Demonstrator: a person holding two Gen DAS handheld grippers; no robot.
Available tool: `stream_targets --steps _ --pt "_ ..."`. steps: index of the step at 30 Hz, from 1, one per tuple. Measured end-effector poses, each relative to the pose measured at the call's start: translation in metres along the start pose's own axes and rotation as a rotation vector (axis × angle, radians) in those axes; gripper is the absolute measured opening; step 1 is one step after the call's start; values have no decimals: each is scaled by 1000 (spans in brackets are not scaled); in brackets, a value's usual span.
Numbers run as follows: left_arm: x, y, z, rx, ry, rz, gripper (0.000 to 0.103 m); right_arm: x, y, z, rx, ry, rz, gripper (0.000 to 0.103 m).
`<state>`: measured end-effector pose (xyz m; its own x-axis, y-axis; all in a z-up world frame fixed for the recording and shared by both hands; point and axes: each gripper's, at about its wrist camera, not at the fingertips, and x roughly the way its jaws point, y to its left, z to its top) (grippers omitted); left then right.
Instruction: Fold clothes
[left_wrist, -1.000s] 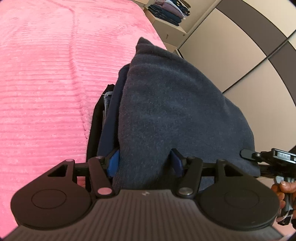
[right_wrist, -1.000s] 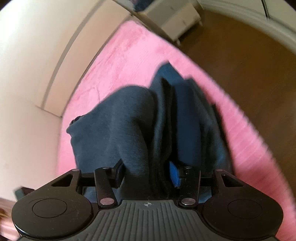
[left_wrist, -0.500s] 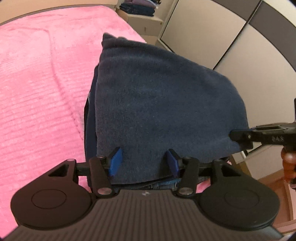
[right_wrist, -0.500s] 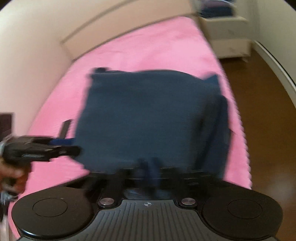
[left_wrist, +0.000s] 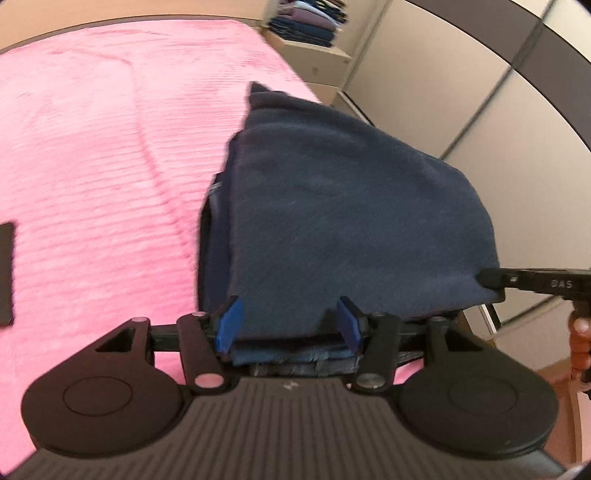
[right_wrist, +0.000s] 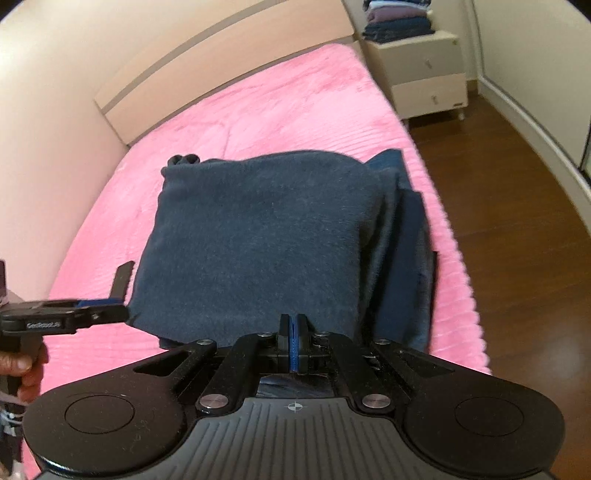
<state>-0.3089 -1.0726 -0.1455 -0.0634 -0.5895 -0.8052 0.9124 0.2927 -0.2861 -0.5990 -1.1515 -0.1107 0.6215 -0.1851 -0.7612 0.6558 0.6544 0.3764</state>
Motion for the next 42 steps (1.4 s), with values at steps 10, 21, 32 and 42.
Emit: stream_targets --steps 10,21,32,42 --pt "-57 -35 -85 -11 15 61 87 -54 23 -65 25 5 -97 62" --pt "-122 -84 -153 13 2 71 89 -111 78 -135 -31 45 -164 102" --pt "-186 -113 -160 17 -52 118 91 -157 115 -142 -92 -38 -241 102" --pt "-228 -117 -169 136 -48 161 91 -201 147 -170 88 -49 -296 102"
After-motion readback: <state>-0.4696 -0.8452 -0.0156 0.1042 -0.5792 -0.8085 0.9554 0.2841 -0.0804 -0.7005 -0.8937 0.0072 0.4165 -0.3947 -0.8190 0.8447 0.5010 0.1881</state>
